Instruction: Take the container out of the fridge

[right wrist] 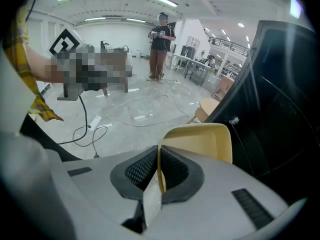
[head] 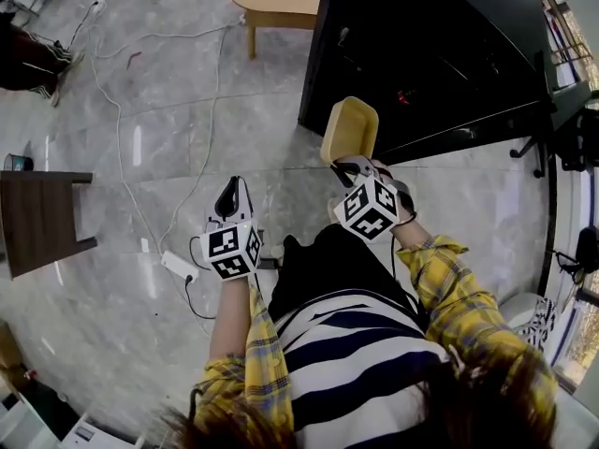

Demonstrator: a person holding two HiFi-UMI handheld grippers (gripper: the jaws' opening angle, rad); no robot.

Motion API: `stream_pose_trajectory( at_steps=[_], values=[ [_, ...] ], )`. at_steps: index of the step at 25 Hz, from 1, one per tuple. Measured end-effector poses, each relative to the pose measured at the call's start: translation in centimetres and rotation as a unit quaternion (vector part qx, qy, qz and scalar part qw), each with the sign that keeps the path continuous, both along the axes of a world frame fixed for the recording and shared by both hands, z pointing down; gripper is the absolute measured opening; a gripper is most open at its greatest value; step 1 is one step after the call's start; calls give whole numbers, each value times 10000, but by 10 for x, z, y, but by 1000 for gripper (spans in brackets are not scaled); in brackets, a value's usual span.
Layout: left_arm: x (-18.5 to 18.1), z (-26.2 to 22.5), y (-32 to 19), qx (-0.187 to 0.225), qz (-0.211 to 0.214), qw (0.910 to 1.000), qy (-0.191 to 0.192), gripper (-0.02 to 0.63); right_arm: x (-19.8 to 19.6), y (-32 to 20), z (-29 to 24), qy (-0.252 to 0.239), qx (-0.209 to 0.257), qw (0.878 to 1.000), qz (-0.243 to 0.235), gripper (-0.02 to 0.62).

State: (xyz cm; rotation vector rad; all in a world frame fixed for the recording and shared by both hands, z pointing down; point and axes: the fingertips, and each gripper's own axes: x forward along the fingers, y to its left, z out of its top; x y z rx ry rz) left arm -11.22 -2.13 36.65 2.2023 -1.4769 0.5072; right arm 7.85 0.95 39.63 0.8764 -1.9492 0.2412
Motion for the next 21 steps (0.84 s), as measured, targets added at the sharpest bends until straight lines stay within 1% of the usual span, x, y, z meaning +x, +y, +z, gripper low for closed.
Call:
stream_pose_trajectory(
  at_steps=[4,8,16,18,21],
  values=[
    [7,-22,2,134,254,9996,-13,32,-2,13,-19,-35,-24,10000,-38,38],
    [11,-38,6,297,411,9987,-4,32,-6,27,-29,-23,-60,9999,-101,38],
    [9,-58,13,481,439,9979,45,32,-12,43,-41,-212,-125,9997,31,38],
    [8,-61,12,507,516,9974,3,32,-15,43,-42,-227,-92,9997,55,38],
    [2,-65,11,530,714,9959,-156,32,-26,44,-43,-356,-26,9992,174,38]
  ],
)
